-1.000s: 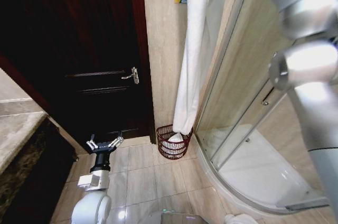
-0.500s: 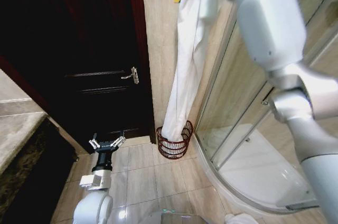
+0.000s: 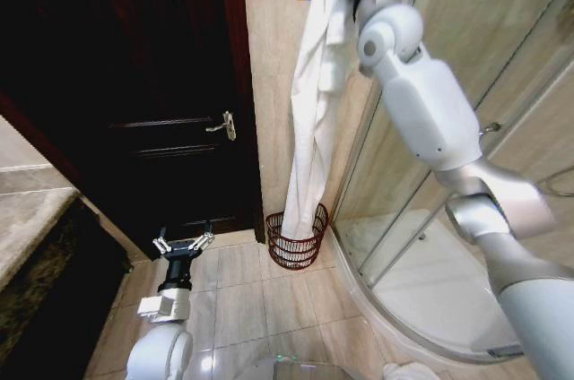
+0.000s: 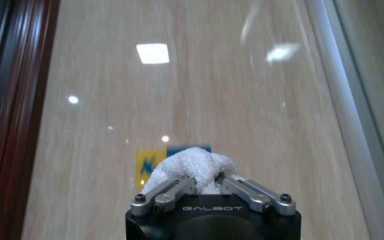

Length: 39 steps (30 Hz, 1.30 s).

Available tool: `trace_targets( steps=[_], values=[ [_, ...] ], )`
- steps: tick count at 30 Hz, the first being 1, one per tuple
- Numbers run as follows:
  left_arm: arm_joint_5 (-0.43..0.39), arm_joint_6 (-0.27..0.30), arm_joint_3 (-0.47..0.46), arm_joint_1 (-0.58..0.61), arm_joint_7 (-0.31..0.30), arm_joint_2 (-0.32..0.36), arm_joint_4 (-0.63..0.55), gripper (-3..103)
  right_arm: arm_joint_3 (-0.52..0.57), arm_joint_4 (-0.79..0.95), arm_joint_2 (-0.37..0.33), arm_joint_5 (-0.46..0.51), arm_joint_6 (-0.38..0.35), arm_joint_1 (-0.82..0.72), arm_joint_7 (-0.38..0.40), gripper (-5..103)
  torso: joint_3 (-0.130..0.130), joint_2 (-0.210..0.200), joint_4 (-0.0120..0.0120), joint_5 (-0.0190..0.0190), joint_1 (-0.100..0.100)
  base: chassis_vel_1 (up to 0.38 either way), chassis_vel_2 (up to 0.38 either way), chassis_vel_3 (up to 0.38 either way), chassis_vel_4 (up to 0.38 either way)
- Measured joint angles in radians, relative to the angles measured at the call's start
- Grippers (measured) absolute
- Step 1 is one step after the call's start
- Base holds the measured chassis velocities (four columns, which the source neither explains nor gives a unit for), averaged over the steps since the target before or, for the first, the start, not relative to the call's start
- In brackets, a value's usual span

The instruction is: Discard the used towel into the hamper.

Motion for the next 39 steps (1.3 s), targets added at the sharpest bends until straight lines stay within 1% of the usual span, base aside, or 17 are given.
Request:
trace_targets(
  steps=[1, 5, 6, 8, 10, 12, 13, 16, 17, 19, 21, 26, 32, 33, 38, 39],
  values=[
    [0.000, 0.000, 0.000, 0.000, 0.000, 0.000, 0.000, 100, 0.000, 0.000, 0.000, 0.000, 0.000, 0.000, 0.000, 5, 0.000, 0.000, 0.0000, 0.0000, 0.000, 0.000, 0.000, 0.000, 0.000],
    [0.001, -0.001, 0.003, 0.002, 0.000, -0.002, 0.005, 100, 0.017, 0.031, -0.002, -0.020, 0.006, -0.085, 0.008, 5, -0.016, -0.029, 0.0003, -0.0002, -0.013, 0.000, 0.000, 0.000, 0.000],
    [0.001, -0.001, 0.003, 0.002, 0.000, -0.002, 0.005, 100, 0.017, 0.031, -0.002, -0.020, 0.006, -0.085, 0.008, 5, -0.016, -0.029, 0.0003, -0.0002, -0.013, 0.000, 0.000, 0.000, 0.000],
    [0.001, -0.001, 0.002, 0.004, 0.001, -0.001, 0.005, 100, 0.037, 0.060, -0.009, -0.040, 0.008, -0.152, 0.008, 5, -0.025, -0.046, 0.0002, -0.0001, -0.020, 0.000, 0.000, 0.000, 0.000],
    [0.001, 0.000, 0.002, 0.004, 0.001, 0.001, 0.005, 100, 0.046, 0.068, -0.011, -0.048, 0.010, -0.175, 0.007, 5, -0.029, -0.053, 0.0001, 0.0000, -0.024, 0.000, 0.000, 0.000, 0.000],
    [0.001, 0.002, 0.002, 0.006, 0.002, 0.002, 0.005, 100, 0.067, 0.086, -0.014, -0.061, 0.017, -0.227, 0.007, 5, -0.037, -0.069, 0.0001, 0.0001, -0.031, 0.000, 0.000, 0.000, 0.000],
    [0.001, 0.002, 0.002, 0.006, 0.002, 0.002, 0.005, 100, 0.067, 0.086, -0.014, -0.061, 0.017, -0.227, 0.007, 5, -0.037, -0.069, 0.0001, 0.0001, -0.031, 0.000, 0.000, 0.000, 0.000],
    [0.003, 0.002, 0.004, 0.009, 0.003, 0.001, 0.008, 100, 0.089, 0.126, -0.022, -0.067, 0.019, -0.292, 0.007, 5, -0.049, -0.091, 0.0001, 0.0000, -0.041, 0.000, 0.000, 0.000, 0.000],
    [0.003, 0.002, 0.004, 0.009, 0.003, 0.001, 0.008, 100, 0.089, 0.126, -0.022, -0.067, 0.019, -0.292, 0.007, 5, -0.049, -0.091, 0.0001, 0.0000, -0.041, 0.000, 0.000, 0.000, 0.000],
    [0.005, 0.002, 0.007, 0.010, 0.003, -0.002, 0.011, 100, 0.108, 0.168, -0.032, -0.075, 0.017, -0.343, 0.007, 5, -0.058, -0.107, 0.0002, -0.0002, -0.049, 0.000, 0.000, 0.000, 0.000],
    [0.006, 0.001, 0.007, 0.010, 0.003, -0.003, 0.012, 100, 0.114, 0.183, -0.035, -0.076, 0.016, -0.360, 0.007, 5, -0.061, -0.112, 0.0001, -0.0001, -0.051, 0.000, 0.000, 0.000, 0.000],
    [0.012, 0.001, 0.013, 0.005, 0.004, -0.008, 0.017, 100, 0.148, 0.284, -0.059, -0.095, 0.002, -0.470, 0.007, 5, -0.077, -0.142, -0.0001, 0.0000, -0.065, 0.000, 0.000, 0.000, 0.000],
    [0.027, -0.011, 0.027, 0.006, 0.004, -0.022, 0.032, 100, 0.172, 0.338, -0.064, -0.145, -0.001, -0.552, 0.001, 5, -0.095, -0.175, 0.0004, -0.0002, -0.079, 0.000, 0.000, 0.000, 0.000],
    [0.027, -0.011, 0.027, 0.006, 0.004, -0.022, 0.032, 100, 0.172, 0.338, -0.064, -0.145, -0.001, -0.552, 0.001, 5, -0.095, -0.175, 0.0004, -0.0002, -0.079, 0.000, 0.000, 0.000, 0.000],
    [0.032, -0.014, 0.029, 0.011, 0.007, -0.022, 0.032, 100, 0.212, 0.412, -0.088, -0.154, -0.019, -0.661, -0.009, 5, -0.112, -0.205, 0.0001, -0.0001, -0.093, 0.000, 0.000, 0.000, 0.000],
    [0.032, -0.014, 0.029, 0.011, 0.007, -0.022, 0.032, 100, 0.212, 0.412, -0.088, -0.154, -0.019, -0.661, -0.009, 5, -0.112, -0.205, 0.0001, -0.0001, -0.093, 0.000, 0.000, 0.000, 0.000]
  ],
)
